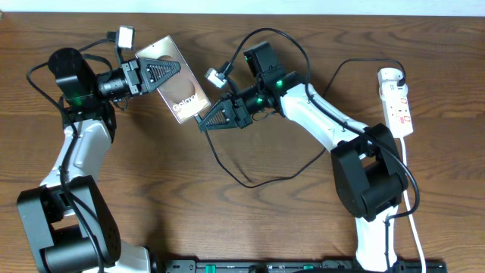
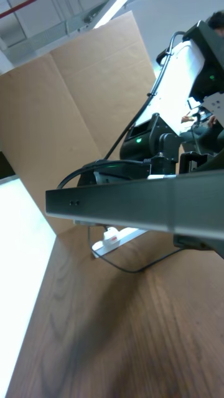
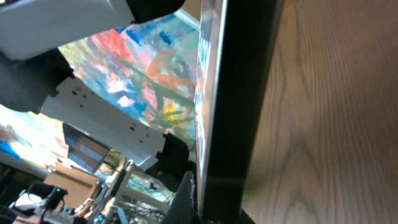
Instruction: Plug charger to phone and switch on socket
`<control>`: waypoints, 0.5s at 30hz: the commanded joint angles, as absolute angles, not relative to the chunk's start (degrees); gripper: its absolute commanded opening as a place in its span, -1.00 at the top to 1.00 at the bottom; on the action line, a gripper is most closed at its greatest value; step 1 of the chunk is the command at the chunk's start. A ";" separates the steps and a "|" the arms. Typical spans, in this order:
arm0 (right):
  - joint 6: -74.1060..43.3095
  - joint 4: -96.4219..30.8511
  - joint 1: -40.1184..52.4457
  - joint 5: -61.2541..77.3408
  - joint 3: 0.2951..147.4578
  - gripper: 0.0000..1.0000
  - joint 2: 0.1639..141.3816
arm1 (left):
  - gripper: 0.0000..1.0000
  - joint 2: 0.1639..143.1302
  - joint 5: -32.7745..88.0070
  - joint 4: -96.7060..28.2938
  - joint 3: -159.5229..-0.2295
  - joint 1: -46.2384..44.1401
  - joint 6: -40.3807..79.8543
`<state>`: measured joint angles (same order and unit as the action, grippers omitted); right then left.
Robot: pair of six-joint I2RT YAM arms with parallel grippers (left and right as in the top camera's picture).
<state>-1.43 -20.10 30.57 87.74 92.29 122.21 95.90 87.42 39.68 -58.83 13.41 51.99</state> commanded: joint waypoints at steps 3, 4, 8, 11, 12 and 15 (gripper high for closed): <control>-10.92 -12.86 30.41 89.47 92.88 0.98 121.84 | 0.86 95.15 90.15 39.99 -59.18 12.67 49.95; -12.10 -11.38 30.41 89.47 92.88 0.98 121.84 | 0.85 95.15 90.15 39.99 -59.18 12.49 49.95; -15.99 -6.74 30.39 89.47 92.88 0.98 121.84 | 0.85 95.15 90.15 39.99 -59.18 11.66 49.89; -18.26 -4.25 30.35 89.49 92.88 0.98 121.84 | 0.85 95.15 90.15 39.99 -59.18 11.27 49.74; -18.33 -4.05 30.30 89.49 92.88 0.98 121.84 | 0.85 95.15 90.13 39.99 -59.18 11.27 49.76; -18.41 -4.03 30.20 89.49 92.88 0.98 121.84 | 0.86 95.15 90.13 39.99 -59.18 11.27 49.76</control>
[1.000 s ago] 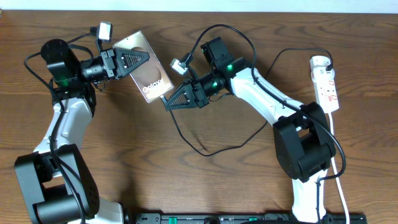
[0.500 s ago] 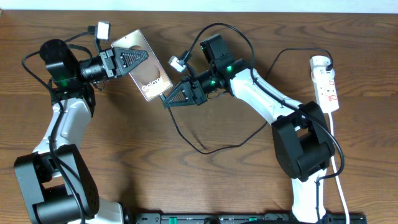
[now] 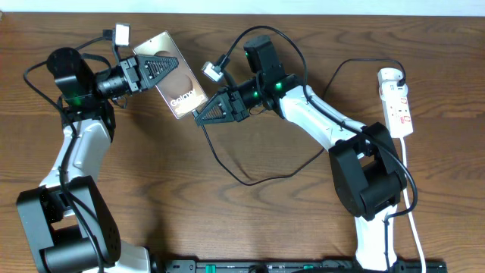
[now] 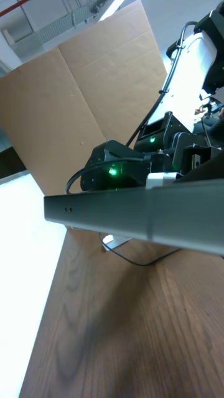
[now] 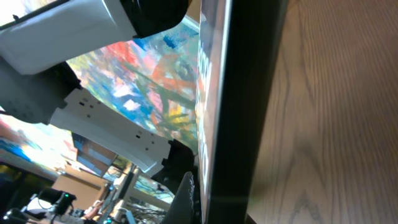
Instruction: Plug charger to phone and switch on socket
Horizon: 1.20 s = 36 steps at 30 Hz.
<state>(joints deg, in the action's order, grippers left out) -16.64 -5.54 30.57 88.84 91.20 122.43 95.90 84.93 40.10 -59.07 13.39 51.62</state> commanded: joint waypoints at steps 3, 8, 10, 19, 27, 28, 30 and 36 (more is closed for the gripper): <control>-18.41 -4.03 30.20 89.49 92.88 0.98 121.84 | 0.85 95.15 90.13 39.99 -59.18 11.27 49.78; -18.41 -4.03 30.20 89.47 92.88 0.43 121.84 | 0.85 95.15 90.13 39.99 -59.18 11.27 49.78; -18.41 -4.05 30.20 89.49 92.88 -0.49 121.84 | 0.86 95.15 90.13 39.99 -59.18 11.29 49.80; -18.41 -4.05 30.06 89.49 92.88 -0.98 121.84 | 0.86 95.15 90.13 39.99 -59.18 12.99 50.04; -21.56 -4.12 27.22 88.38 92.88 -0.99 121.84 | 0.85 95.15 90.13 37.76 -59.18 21.15 50.19; -23.05 -4.29 26.61 87.26 92.88 -0.98 121.84 | 0.86 95.15 90.13 36.56 -59.18 22.41 50.19; -25.98 -5.69 25.41 83.50 92.88 -0.98 121.84 | 0.86 95.15 90.13 32.77 -59.18 25.04 50.17; -25.06 -21.96 23.09 62.17 92.88 -0.98 121.84 | 0.86 95.15 89.69 22.11 -59.18 29.17 46.39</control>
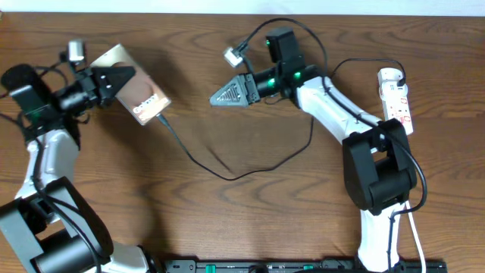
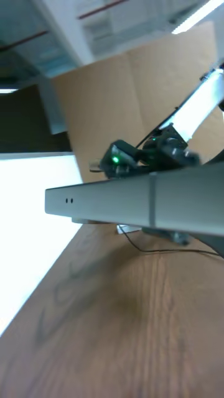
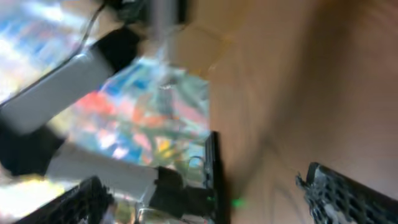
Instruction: Plug charger to phone and switch on socket
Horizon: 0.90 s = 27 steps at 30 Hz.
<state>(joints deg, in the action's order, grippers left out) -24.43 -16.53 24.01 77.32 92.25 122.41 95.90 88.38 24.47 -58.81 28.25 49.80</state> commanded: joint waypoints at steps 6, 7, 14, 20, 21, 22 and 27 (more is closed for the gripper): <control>-22.20 -39.53 22.85 38.11 92.90 -0.99 121.78 | 0.86 95.15 87.72 13.85 -59.11 28.82 38.65; -22.24 -40.75 22.79 36.36 92.90 -0.99 121.71 | 0.86 95.15 87.39 12.27 -59.07 28.73 36.95; -26.30 -48.73 21.04 22.04 93.30 -0.98 118.45 | 0.86 95.15 78.35 -11.53 -58.50 26.70 16.75; -26.59 -54.63 19.09 14.92 93.69 -0.99 112.53 | 0.86 95.15 66.32 -27.20 -58.37 22.81 5.58; -26.61 -55.66 18.79 13.63 93.69 -0.99 110.83 | 0.85 95.15 63.59 -28.95 -58.37 21.87 5.61; -26.61 -56.40 18.63 12.69 93.69 -0.99 109.38 | 0.86 95.15 60.86 -30.57 -58.37 20.97 5.65; -27.40 -58.72 18.31 8.38 93.69 -0.98 101.89 | 0.85 95.15 45.95 -36.27 -58.04 16.43 8.23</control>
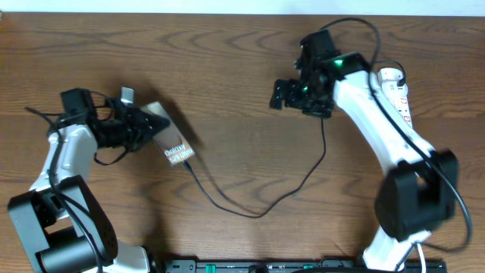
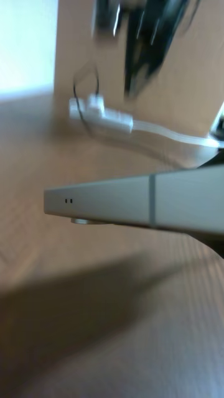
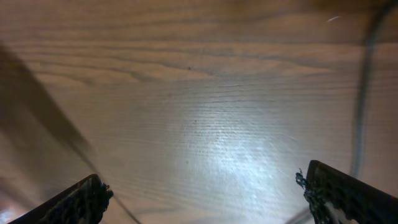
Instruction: Plug charger to phone and switch on socket
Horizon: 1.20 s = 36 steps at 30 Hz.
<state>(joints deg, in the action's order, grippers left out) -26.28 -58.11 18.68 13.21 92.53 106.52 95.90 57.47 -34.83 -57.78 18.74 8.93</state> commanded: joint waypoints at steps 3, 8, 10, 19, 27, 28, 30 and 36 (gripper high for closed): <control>-27.40 -59.70 18.33 6.24 93.69 -0.98 96.77 | 0.85 95.18 44.25 -35.44 -56.38 14.00 8.25; -27.42 -62.54 18.39 -0.36 93.69 -0.99 89.03 | 0.85 95.85 44.07 -29.41 -50.76 12.16 12.21; -27.40 -64.01 18.41 -2.87 93.69 -0.99 87.53 | 0.85 96.77 44.05 -26.35 -47.97 12.19 13.43; -27.40 -66.22 18.41 -3.92 93.65 -0.99 87.33 | 0.86 99.94 44.31 -23.38 -44.86 12.19 14.06; -27.40 -66.65 18.41 -3.95 93.65 -0.99 87.33 | 0.75 99.94 44.29 -25.15 -44.75 12.19 14.06; -27.40 -66.65 18.41 -3.95 93.65 -0.99 87.33 | 0.68 99.94 44.29 -25.56 -44.73 12.19 14.06; -27.40 -66.63 18.41 -3.95 93.65 -0.99 87.33 | 0.53 99.94 44.27 -26.44 -44.73 12.19 14.04; -27.40 -66.65 18.41 -3.95 93.65 -0.98 87.33 | 0.50 99.94 44.29 -26.79 -44.73 12.19 14.06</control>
<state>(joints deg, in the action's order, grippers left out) -26.63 -66.48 18.70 -3.05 92.95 87.72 99.26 44.66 -26.55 -44.88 12.25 14.79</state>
